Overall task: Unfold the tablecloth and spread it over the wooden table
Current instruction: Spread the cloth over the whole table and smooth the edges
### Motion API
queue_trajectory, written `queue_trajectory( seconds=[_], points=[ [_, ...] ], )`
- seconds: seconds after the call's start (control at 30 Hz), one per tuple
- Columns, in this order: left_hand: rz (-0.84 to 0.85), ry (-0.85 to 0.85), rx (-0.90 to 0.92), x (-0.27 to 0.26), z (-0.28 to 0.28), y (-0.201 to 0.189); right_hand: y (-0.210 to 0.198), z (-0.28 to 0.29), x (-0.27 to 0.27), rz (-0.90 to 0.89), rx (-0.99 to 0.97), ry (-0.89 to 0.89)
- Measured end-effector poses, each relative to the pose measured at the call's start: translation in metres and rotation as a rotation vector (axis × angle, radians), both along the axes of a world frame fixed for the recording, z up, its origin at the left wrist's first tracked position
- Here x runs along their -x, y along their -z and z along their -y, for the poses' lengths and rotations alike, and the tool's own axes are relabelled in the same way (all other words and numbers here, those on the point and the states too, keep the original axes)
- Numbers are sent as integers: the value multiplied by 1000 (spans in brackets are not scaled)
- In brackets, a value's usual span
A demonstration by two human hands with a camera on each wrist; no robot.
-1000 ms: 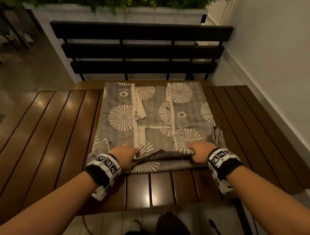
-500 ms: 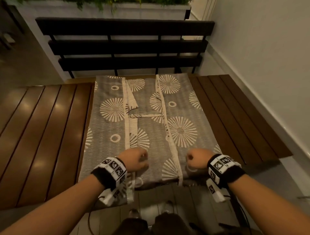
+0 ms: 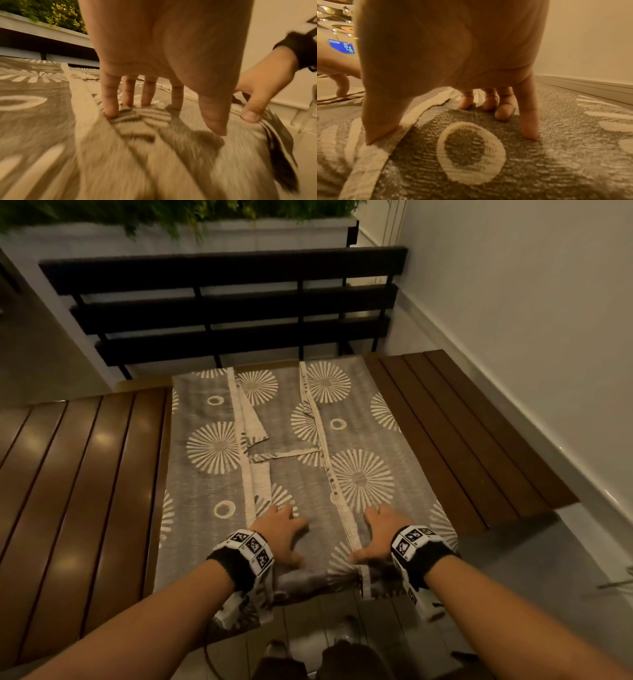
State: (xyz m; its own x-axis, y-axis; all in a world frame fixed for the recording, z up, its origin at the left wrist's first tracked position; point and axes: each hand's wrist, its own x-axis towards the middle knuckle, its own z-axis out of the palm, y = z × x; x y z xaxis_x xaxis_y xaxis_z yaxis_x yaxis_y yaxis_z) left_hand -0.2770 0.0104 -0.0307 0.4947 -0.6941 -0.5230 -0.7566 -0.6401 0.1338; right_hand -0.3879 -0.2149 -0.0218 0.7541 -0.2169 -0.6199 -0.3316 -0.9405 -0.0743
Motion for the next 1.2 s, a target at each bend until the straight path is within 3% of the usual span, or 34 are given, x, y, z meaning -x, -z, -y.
queue_trajectory(
  seconds=[0.13,0.33,0.47,0.57,0.77,0.87,1.1,1.2],
  points=[
    [-220,-163,84,-41,30,-14,1,7,-8,-7,-41,-29],
    [-344,-745,487,-123,102,-27,0,30,-31,-60,-190,-67],
    [-450,-1007,588,-166,147,-30,-3,42,-45,-128,-217,-158],
    [-331,-1047,584,-185,169,-24,0,51,-52,-150,-229,-188],
    [-320,-1091,569,-204,199,-7,1,63,-58,-176,-274,-206],
    [-307,-1099,593,-220,212,-2,2,69,-59,-191,-294,-122],
    [-499,-1049,458,-245,206,-13,6,64,-59,-180,-265,-94],
    [-694,-1136,610,-262,208,7,3,58,-57,-183,-283,-60]
  ],
)
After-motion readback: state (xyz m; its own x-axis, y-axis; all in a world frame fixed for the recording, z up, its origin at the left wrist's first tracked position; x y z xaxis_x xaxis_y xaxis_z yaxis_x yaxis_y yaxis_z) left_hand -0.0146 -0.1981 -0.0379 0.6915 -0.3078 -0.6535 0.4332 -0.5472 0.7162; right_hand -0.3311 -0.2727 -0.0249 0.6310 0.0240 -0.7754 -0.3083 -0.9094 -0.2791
